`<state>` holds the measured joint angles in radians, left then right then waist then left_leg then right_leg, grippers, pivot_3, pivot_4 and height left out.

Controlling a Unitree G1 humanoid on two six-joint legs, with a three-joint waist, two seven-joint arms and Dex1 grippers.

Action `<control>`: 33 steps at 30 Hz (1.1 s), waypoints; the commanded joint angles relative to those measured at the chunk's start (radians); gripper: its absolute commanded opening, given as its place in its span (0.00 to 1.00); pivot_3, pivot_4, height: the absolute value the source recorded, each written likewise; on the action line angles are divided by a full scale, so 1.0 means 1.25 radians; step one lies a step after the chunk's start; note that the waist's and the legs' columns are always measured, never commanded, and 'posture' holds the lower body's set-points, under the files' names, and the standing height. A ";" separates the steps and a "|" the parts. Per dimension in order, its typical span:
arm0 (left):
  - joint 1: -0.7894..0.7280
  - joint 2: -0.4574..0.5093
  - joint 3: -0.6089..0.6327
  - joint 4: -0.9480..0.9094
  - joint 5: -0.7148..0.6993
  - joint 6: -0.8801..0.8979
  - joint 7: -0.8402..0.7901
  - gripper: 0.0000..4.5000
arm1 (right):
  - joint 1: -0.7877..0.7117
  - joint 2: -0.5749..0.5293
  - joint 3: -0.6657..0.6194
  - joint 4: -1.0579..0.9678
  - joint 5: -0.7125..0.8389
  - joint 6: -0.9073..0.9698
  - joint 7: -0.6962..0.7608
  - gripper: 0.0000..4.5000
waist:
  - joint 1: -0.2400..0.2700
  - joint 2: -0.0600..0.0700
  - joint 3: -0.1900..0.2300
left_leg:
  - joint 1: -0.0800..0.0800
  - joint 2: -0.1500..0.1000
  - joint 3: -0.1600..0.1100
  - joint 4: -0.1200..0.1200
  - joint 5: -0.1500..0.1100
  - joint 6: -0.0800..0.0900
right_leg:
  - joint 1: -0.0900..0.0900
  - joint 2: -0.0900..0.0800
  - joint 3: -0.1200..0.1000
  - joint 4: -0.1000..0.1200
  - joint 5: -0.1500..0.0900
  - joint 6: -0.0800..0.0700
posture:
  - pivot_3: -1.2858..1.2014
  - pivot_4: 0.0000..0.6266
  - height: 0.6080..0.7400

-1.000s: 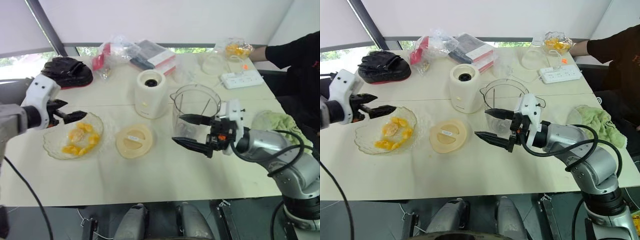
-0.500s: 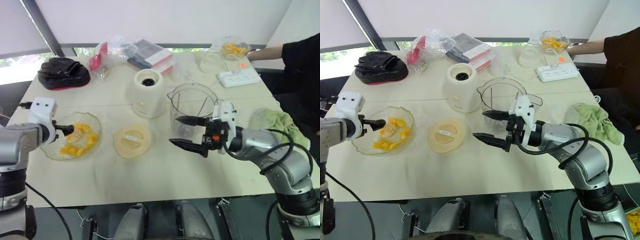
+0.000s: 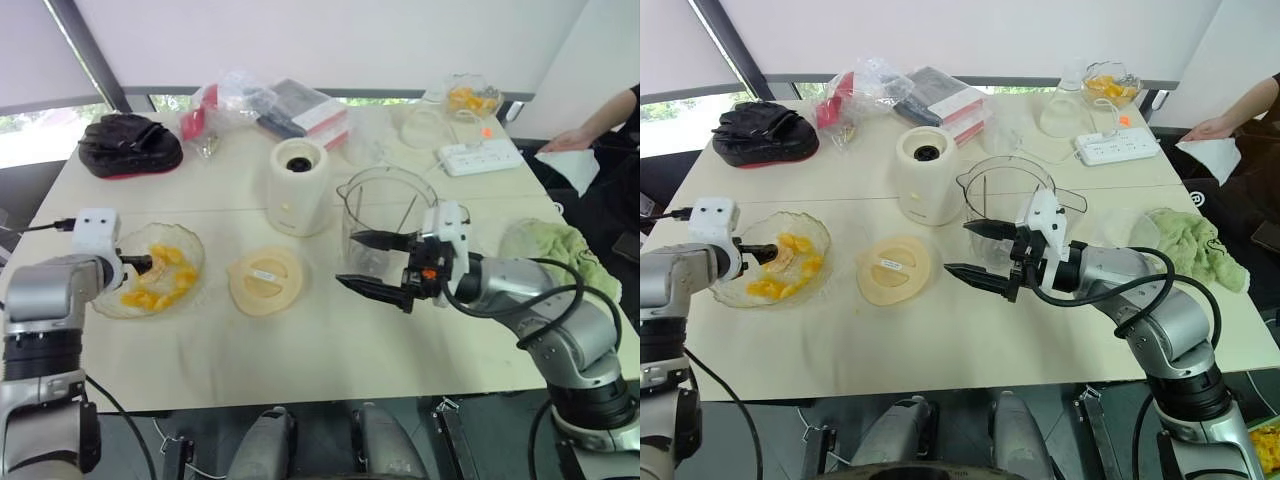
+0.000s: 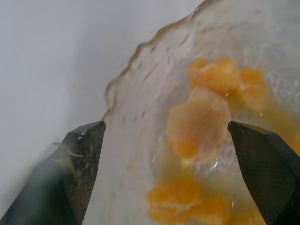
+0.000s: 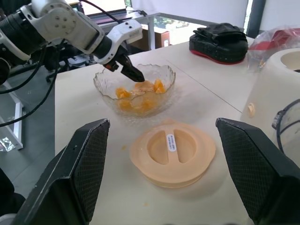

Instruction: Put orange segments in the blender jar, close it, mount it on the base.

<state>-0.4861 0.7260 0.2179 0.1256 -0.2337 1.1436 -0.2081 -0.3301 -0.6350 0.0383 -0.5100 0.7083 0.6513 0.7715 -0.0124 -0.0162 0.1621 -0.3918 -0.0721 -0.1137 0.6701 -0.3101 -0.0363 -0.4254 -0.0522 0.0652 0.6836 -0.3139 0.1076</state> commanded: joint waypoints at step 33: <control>-0.016 -0.025 -0.075 0.138 0.082 -0.101 -0.054 0.44 | 0.020 -0.001 -0.014 -0.062 -0.021 0.005 -0.051 0.86 | 0.000 0.000 0.000 | -0.001 0.000 0.000 0.007 -0.001 0.001 | 0.001 0.000 0.000 0.004 0.000 0.000 | 0.52 0.24 1.00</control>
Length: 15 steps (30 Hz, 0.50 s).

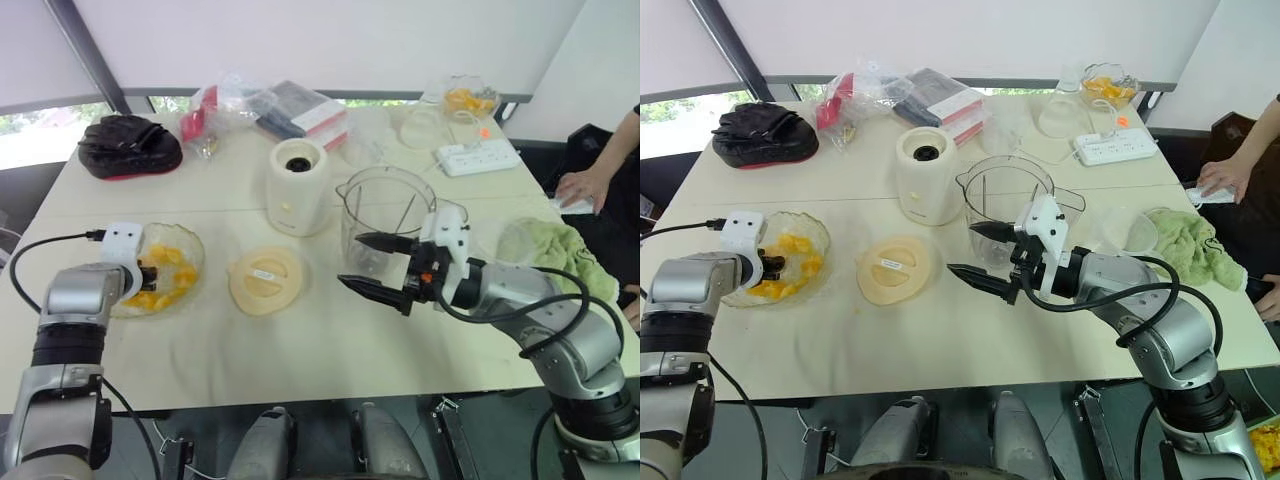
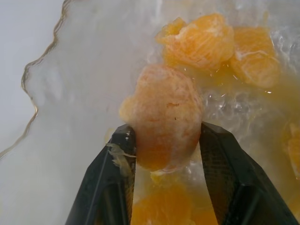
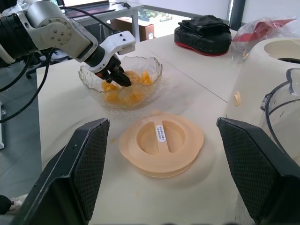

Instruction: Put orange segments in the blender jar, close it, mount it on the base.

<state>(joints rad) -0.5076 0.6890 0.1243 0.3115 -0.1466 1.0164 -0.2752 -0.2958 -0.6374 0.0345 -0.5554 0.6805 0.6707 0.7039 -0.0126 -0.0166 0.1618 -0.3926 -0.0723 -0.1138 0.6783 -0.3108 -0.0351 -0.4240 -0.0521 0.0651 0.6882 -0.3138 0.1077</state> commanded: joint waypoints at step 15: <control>0.032 -0.001 0.011 -0.068 0.011 0.004 -0.010 0.07 | -0.008 0.001 -0.006 -0.021 -0.014 -0.013 0.011 0.86 | 0.000 0.000 0.000 | 0.000 0.000 0.000 0.001 0.000 0.000 | 0.000 0.000 0.000 0.001 0.000 0.000 | 0.52 0.24 1.00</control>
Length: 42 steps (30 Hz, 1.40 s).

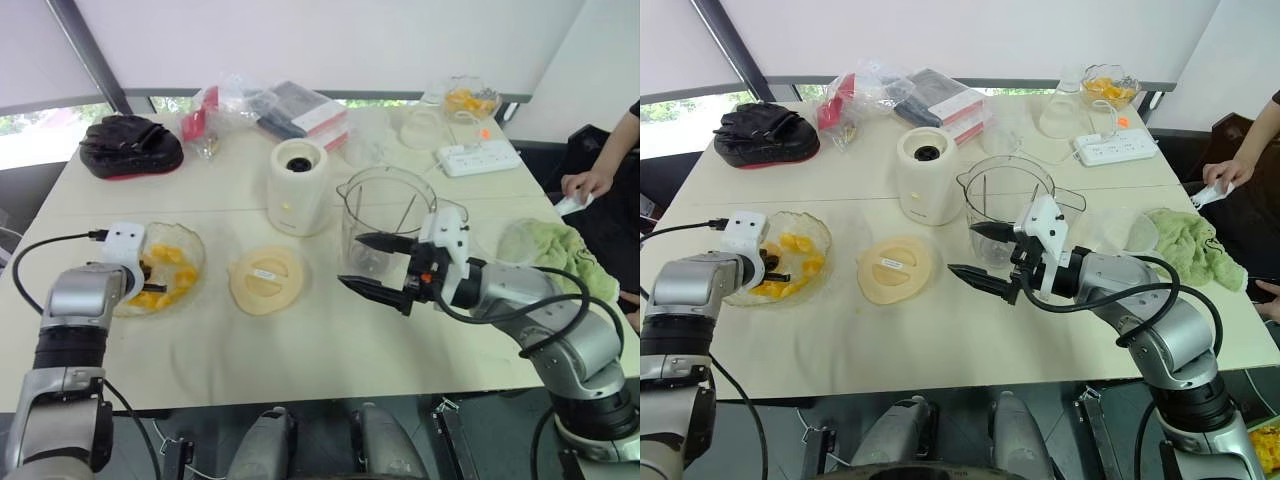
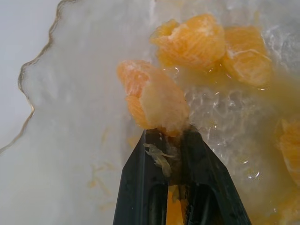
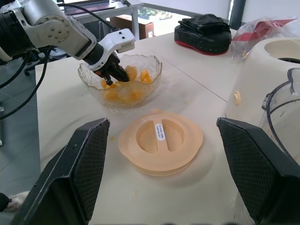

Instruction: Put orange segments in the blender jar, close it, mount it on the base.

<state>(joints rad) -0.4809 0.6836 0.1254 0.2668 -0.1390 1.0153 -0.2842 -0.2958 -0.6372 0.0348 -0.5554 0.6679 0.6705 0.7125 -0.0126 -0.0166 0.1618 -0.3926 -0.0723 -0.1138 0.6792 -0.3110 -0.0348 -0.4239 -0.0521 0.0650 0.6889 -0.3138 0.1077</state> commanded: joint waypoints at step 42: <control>-0.813 -0.278 -0.220 0.507 -0.162 -0.595 -0.864 0.07 | 0.181 0.010 -0.123 -0.164 -0.052 -0.005 -0.159 0.86 | 0.002 -0.003 0.001 | -0.004 -0.003 -0.001 0.004 -0.001 0.002 | 0.001 -0.007 -0.015 -0.003 0.002 0.000 | 0.52 0.24 1.00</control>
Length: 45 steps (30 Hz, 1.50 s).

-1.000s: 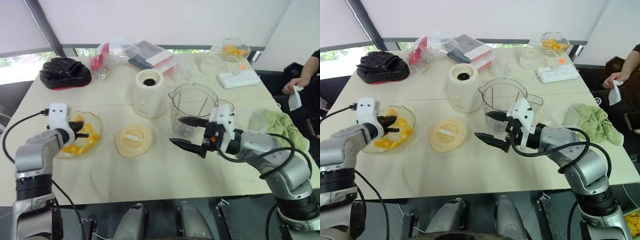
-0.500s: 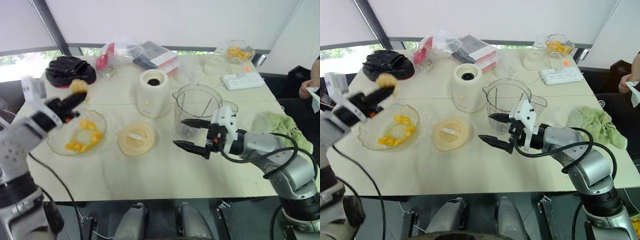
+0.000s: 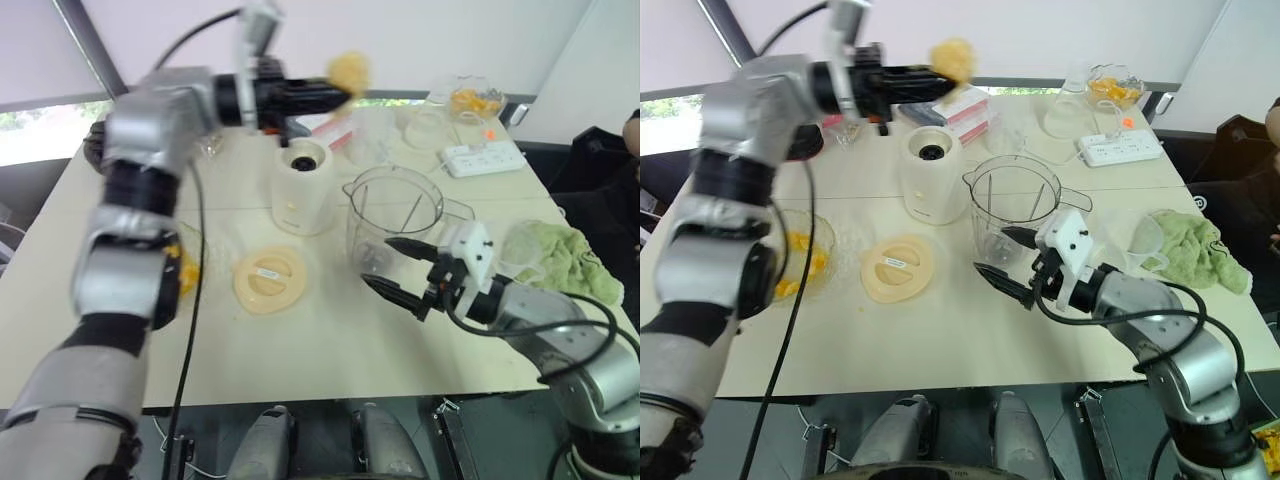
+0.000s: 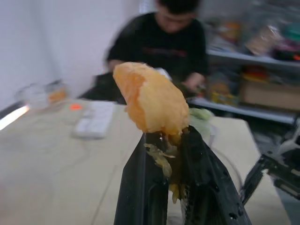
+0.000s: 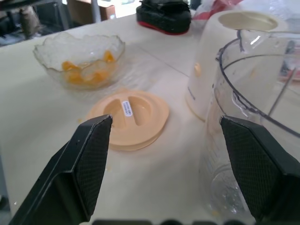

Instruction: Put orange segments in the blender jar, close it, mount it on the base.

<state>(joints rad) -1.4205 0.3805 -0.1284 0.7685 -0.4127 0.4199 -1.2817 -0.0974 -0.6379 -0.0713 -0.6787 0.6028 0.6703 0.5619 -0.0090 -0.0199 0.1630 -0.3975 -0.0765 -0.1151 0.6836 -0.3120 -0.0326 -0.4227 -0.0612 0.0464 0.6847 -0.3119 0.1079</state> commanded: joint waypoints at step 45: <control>-0.112 -0.133 0.093 0.373 0.282 -0.354 -0.074 0.93 | 0.199 -0.001 -0.231 -0.200 0.075 0.002 -0.157 0.86 | -0.004 0.000 0.000 | 0.000 0.000 0.001 0.001 0.000 0.001 | -0.003 0.003 0.001 0.004 0.000 0.000 | 0.52 0.24 1.00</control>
<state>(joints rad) -1.5076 0.1951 -0.0692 1.2796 -0.0036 -0.0405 -1.3971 0.1436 -0.6300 -0.3399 -0.9253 0.7080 0.6903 0.3620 -0.0141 -0.0197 0.1631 -0.3976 -0.0760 -0.1138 0.6848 -0.3124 -0.0313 -0.4264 -0.0582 0.0476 0.6904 -0.3118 0.1083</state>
